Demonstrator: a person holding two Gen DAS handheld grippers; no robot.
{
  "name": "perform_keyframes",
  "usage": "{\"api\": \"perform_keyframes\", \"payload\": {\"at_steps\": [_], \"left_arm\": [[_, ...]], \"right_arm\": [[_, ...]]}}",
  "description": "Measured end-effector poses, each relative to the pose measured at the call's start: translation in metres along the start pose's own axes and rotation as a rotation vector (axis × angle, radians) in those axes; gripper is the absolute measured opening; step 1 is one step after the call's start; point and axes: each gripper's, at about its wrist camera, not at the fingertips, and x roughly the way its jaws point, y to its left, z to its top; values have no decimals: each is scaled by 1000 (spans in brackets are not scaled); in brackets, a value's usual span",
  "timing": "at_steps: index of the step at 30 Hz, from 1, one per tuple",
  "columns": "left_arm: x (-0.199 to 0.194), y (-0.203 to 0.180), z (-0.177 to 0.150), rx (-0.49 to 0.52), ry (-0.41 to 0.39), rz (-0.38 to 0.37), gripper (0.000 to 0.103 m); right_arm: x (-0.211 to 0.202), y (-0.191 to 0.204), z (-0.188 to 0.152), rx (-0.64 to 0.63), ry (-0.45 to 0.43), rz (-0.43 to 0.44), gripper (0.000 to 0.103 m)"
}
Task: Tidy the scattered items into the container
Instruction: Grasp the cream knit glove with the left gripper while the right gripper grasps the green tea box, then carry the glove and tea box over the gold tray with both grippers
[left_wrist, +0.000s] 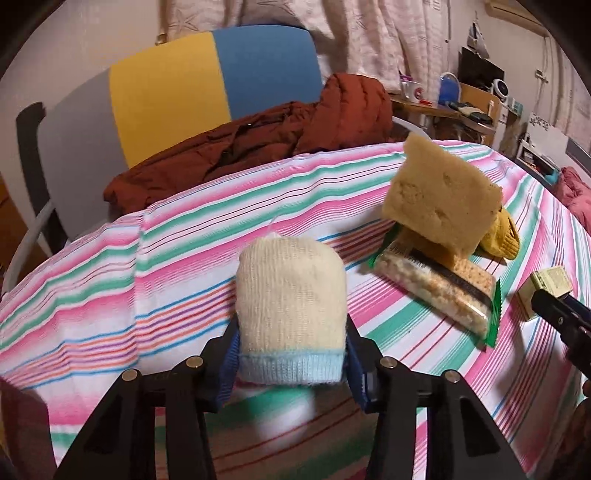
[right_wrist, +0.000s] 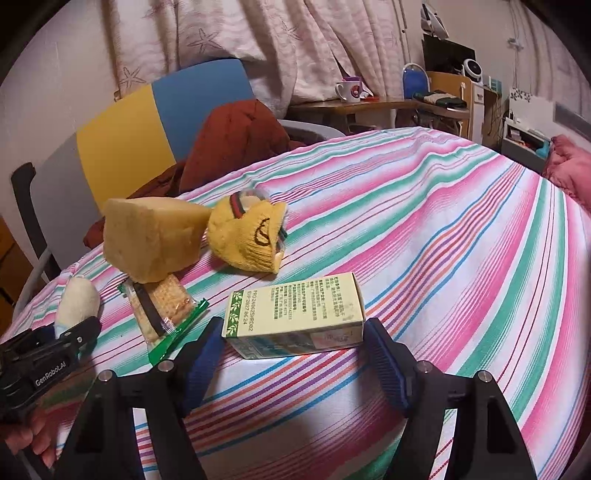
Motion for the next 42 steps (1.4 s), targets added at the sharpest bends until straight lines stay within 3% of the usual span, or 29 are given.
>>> {"api": "perform_keyframes", "payload": {"at_steps": [7, 14, 23, 31, 36, 42], "left_arm": [[-18, 21, -22, -56, -25, 21, 49], [-36, 29, -40, -83, -31, 48, 49], [-52, 35, -58, -132, -32, 12, 49], [-75, 48, -84, -210, -18, -15, 49], [-95, 64, -107, -275, -10, -8, 49], [-123, 68, -128, -263, -7, 17, 48]], "right_arm": [[-19, 27, -6, -132, -75, 6, 76], [-29, 55, -19, -226, -69, 41, 76], [-59, 74, -52, -212, -73, 153, 76], [-72, 85, -87, -175, -14, 249, 76], [-83, 91, -103, -120, 19, 302, 76], [-106, 117, -110, -143, 20, 380, 76]]}}
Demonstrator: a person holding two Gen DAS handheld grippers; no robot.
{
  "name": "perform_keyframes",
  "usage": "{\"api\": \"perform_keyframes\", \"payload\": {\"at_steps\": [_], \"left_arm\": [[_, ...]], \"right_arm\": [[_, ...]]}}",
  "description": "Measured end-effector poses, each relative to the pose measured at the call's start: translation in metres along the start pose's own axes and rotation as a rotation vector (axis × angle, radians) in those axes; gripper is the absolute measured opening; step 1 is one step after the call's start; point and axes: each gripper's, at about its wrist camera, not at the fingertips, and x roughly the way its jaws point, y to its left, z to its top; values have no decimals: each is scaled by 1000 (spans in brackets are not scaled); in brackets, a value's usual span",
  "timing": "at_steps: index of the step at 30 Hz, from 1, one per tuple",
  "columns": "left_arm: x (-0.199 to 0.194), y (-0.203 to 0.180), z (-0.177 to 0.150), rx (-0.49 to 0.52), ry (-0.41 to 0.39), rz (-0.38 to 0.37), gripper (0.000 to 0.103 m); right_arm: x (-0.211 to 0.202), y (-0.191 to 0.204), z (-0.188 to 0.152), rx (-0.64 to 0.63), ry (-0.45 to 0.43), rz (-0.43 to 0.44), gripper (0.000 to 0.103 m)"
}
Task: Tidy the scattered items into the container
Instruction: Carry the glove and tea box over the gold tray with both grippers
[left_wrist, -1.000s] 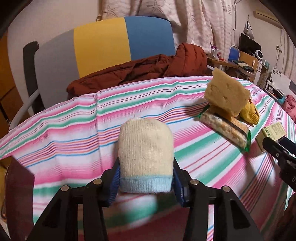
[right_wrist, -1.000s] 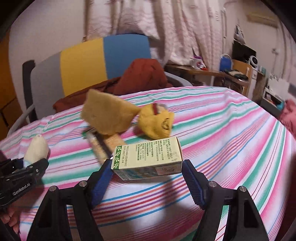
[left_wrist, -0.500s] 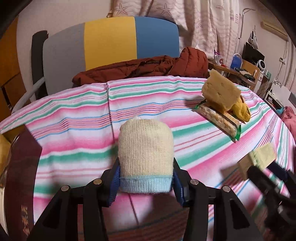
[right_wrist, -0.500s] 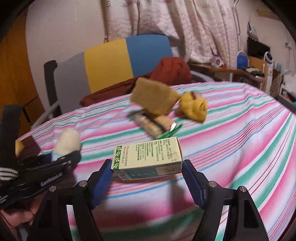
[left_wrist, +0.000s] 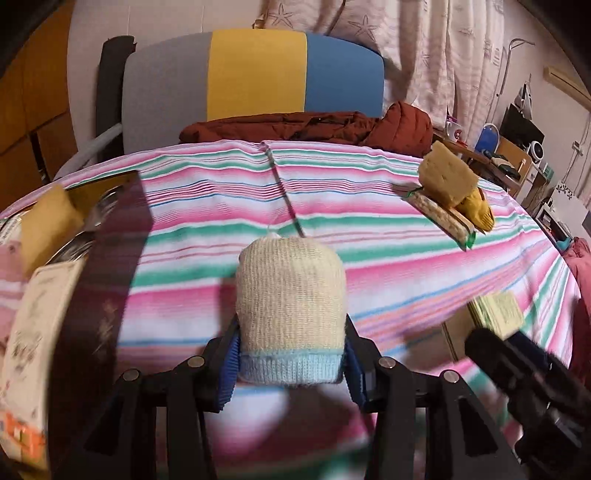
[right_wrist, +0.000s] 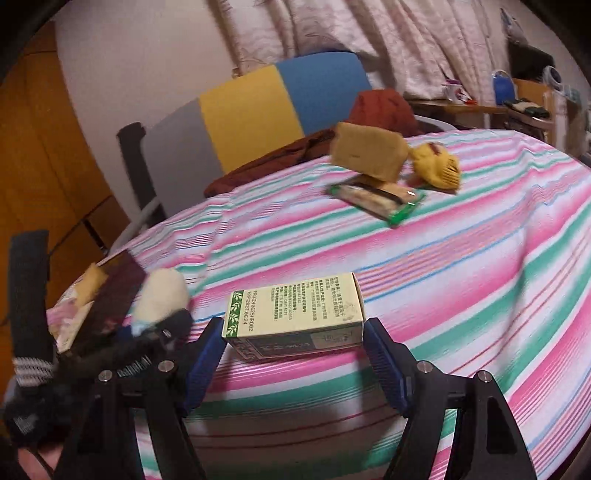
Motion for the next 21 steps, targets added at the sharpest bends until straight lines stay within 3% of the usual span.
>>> {"api": "perform_keyframes", "payload": {"at_steps": [6, 13, 21], "left_arm": [[-37, 14, -1, -16, -6, -4, 48], [-84, 35, -1, 9, -80, 60, 48], [-114, 109, -11, -152, -90, 93, 48]], "right_arm": [[-16, 34, 6, -45, -21, 82, 76], [-32, 77, 12, -103, -40, 180, 76], [-28, 138, 11, -220, -4, 290, 76]]}}
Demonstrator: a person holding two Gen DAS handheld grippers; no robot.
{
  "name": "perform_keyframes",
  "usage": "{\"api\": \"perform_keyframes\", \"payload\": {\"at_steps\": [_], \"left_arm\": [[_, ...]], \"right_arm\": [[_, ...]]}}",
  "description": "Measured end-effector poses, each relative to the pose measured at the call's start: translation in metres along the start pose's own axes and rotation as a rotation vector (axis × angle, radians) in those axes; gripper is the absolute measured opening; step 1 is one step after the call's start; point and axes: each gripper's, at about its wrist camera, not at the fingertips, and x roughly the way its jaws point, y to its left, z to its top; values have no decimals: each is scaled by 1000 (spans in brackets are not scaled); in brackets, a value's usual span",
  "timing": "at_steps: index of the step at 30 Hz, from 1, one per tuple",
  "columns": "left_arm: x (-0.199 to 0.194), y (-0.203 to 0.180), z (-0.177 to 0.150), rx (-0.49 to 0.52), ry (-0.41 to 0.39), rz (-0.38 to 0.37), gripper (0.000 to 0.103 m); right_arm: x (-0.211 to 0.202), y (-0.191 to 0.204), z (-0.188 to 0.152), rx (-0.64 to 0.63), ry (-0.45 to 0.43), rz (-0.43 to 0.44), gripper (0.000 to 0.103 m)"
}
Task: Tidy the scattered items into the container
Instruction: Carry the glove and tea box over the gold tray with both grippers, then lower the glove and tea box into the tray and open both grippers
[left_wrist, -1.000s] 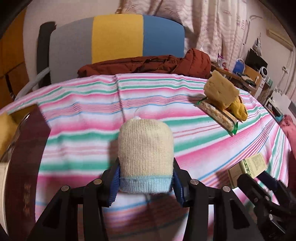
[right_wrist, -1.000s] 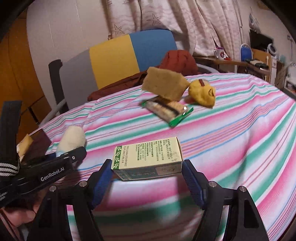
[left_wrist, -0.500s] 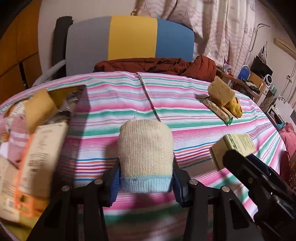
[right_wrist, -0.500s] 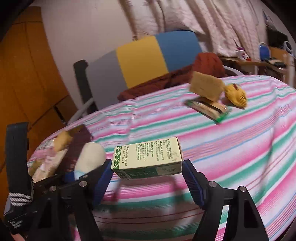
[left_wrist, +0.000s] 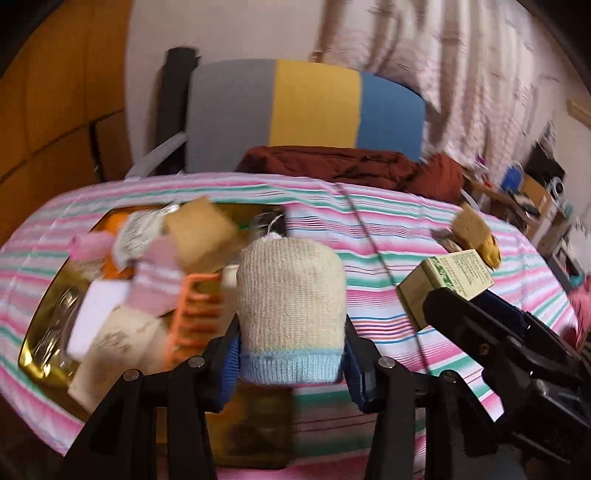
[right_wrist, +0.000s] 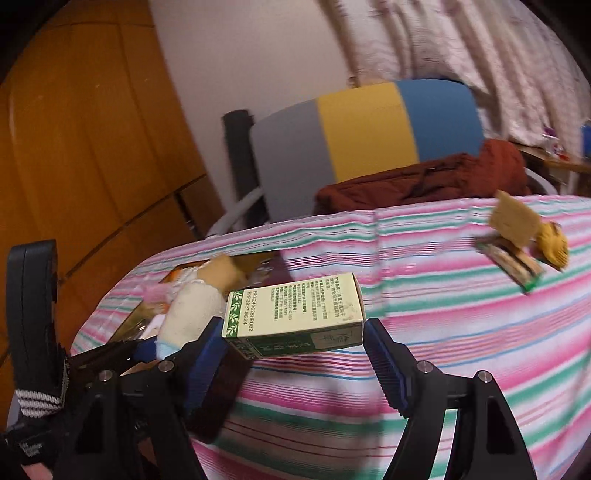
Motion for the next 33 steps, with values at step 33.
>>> {"api": "perform_keyframes", "payload": {"at_steps": [33], "left_arm": [[-9, 72, -28, -57, -45, 3, 63]], "right_arm": [[93, 54, 12, -15, 164, 115, 88]]}}
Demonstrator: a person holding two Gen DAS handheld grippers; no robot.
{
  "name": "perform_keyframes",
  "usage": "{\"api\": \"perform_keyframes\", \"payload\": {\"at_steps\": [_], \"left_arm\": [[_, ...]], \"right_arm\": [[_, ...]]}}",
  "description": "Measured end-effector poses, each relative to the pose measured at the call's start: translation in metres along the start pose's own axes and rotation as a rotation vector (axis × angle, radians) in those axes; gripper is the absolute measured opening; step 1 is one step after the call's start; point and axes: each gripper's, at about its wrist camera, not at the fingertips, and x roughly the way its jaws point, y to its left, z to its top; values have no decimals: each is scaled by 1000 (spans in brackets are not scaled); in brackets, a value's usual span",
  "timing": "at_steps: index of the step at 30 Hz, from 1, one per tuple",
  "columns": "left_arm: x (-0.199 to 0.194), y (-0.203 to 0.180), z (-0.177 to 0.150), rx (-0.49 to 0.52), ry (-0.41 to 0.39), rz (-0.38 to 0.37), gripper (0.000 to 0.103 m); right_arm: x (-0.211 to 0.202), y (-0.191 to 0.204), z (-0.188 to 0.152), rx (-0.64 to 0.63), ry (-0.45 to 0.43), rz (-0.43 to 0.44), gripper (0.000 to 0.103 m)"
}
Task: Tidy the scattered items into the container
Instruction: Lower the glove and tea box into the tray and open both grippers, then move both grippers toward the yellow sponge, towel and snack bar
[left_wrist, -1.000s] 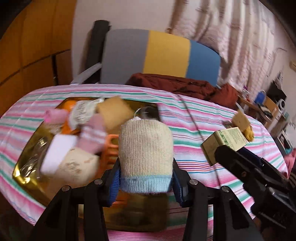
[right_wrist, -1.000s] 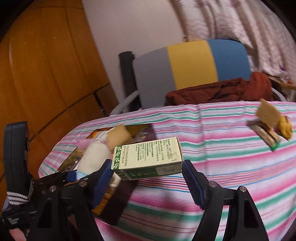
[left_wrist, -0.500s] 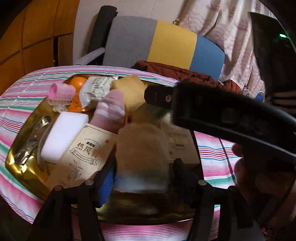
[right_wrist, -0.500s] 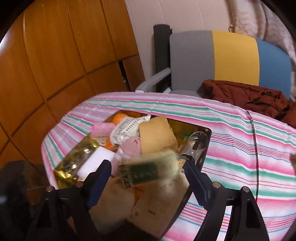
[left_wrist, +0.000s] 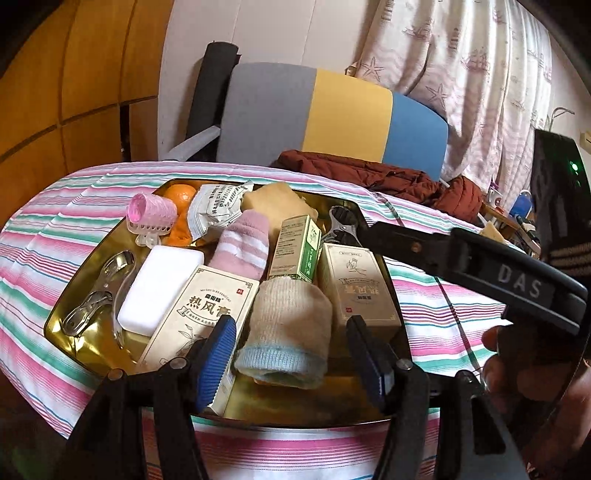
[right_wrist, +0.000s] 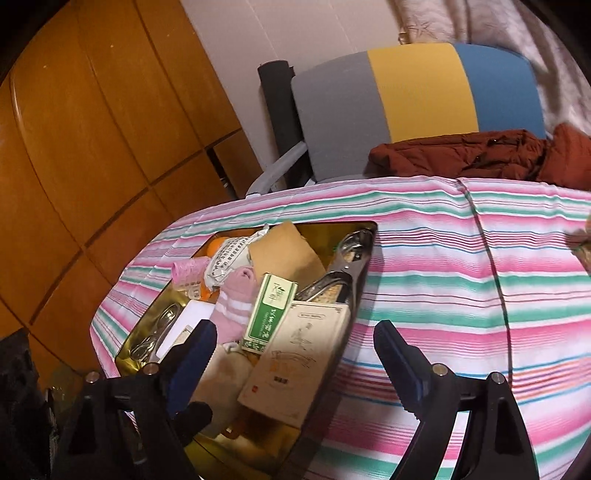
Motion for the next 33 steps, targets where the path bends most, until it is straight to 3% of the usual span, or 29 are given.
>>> {"api": "perform_keyframes", "payload": {"at_steps": [11, 19, 27, 33], "left_arm": [[-3, -6, -2, 2, 1, 31, 63], [-12, -27, 15, 27, -32, 15, 63], [-4, -84, 32, 124, -25, -58, 63], [15, -140, 35, 208, 2, -134, 63]], "right_arm": [[-19, -24, -7, 69, -48, -41, 87], [-34, -54, -17, 105, -62, -90, 87], [-59, -113, -32, 203, -86, -170, 87], [-86, -167, -40, 264, -120, -287, 87]]}}
